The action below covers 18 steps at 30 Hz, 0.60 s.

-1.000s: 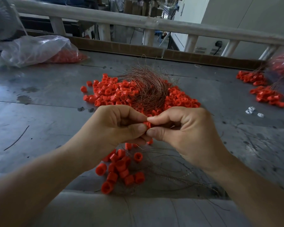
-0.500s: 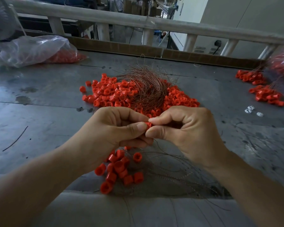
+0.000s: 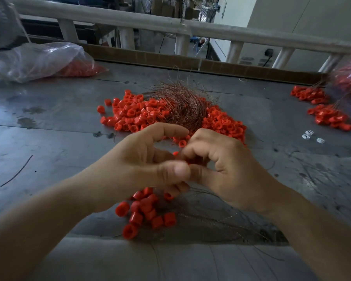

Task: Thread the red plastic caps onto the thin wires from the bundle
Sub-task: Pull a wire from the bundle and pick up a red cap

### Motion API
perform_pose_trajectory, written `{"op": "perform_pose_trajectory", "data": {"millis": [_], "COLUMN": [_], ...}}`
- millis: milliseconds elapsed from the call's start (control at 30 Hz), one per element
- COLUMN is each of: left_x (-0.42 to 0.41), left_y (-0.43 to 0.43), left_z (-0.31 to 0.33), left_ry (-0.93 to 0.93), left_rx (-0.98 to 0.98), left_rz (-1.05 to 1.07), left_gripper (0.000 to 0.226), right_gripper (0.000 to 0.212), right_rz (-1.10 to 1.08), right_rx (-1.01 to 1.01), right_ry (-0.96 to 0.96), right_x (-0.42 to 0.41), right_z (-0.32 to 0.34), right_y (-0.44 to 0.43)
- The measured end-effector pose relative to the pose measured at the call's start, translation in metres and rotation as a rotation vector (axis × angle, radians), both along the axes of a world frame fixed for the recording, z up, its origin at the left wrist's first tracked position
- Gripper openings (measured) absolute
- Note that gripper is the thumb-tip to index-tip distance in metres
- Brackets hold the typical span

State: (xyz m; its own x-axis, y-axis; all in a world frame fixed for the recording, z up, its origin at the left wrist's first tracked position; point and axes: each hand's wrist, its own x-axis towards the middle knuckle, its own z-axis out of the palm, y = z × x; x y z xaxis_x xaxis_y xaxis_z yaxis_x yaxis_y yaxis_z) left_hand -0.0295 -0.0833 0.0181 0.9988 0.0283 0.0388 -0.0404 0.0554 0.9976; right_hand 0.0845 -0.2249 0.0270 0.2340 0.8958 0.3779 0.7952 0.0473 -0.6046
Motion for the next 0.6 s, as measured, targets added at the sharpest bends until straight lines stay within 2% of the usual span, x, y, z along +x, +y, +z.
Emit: {"op": "perform_pose_trajectory", "data": {"millis": [67, 133, 300, 467, 600], "left_x": [-0.001, -0.001, -0.004, -0.005, -0.004], "left_y": [-0.004, -0.006, -0.007, -0.009, -0.008], "left_z": [-0.001, -0.003, 0.001, 0.002, 0.005], "left_ry": [-0.042, -0.065, -0.113, -0.098, -0.079], "left_rx": [0.172, 0.221, 0.106, 0.113, 0.053], "left_rz": [0.073, 0.100, 0.029, 0.023, 0.031], "left_gripper": [0.066, 0.063, 0.059, 0.054, 0.060], "right_gripper": [0.014, 0.015, 0.006, 0.005, 0.005], "right_rz": [-0.009, -0.011, -0.010, -0.006, -0.015], "right_rx": [0.003, 0.007, 0.070, 0.060, 0.080], "right_ry": [-0.049, -0.078, -0.068, -0.036, 0.062], "right_x": [-0.001, -0.003, -0.011, -0.012, -0.009], "right_z": [-0.001, -0.002, -0.001, -0.003, -0.003], "right_y": [0.000, 0.000, -0.001, -0.002, -0.001]}}
